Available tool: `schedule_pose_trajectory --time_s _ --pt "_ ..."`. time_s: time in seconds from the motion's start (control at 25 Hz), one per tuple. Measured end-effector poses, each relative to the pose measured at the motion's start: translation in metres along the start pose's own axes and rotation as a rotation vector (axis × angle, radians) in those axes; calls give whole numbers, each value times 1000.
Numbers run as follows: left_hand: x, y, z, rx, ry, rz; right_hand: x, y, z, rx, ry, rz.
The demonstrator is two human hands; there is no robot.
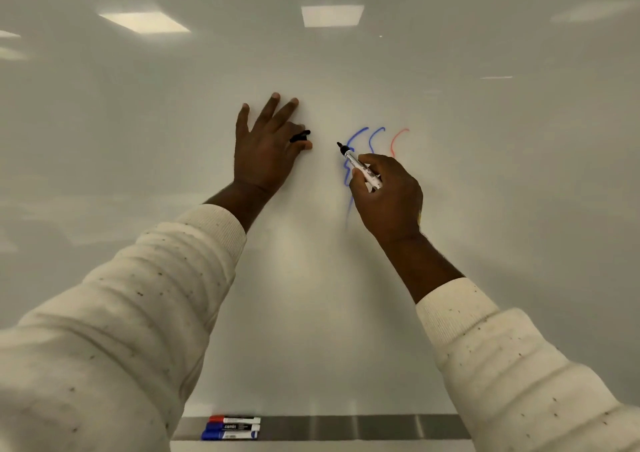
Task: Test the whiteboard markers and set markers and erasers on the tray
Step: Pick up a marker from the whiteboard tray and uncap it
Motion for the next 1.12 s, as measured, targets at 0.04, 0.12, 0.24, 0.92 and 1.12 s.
schedule_pose_trajectory --time_s 0.04,0.12,0.24,0.92,1.12 --pt "1 -1 0 8 4 6 1 4 -3 -23 -3 24" --pt "2 -2 -2 14 4 7 4 10 -6 -86 -29 68" --pt "3 -1 -3 18 8 -5 10 19 -5 -72 -35 102" --pt "0 -24 2 -103 -101 -161 22 -99 23 -56 -63 -308" --pt "3 -66 2 -142 -139 -216 14 -113 36 -42 -11 -345"
Point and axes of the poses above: each hand's wrist, its own y-axis towards the middle knuckle, its own x-axis out of the palm, z = x × y, the point moved 6 cm from there along y, towards the middle knuckle, and after that the axes turned 11 degrees about -y, right-handed, at the moved point
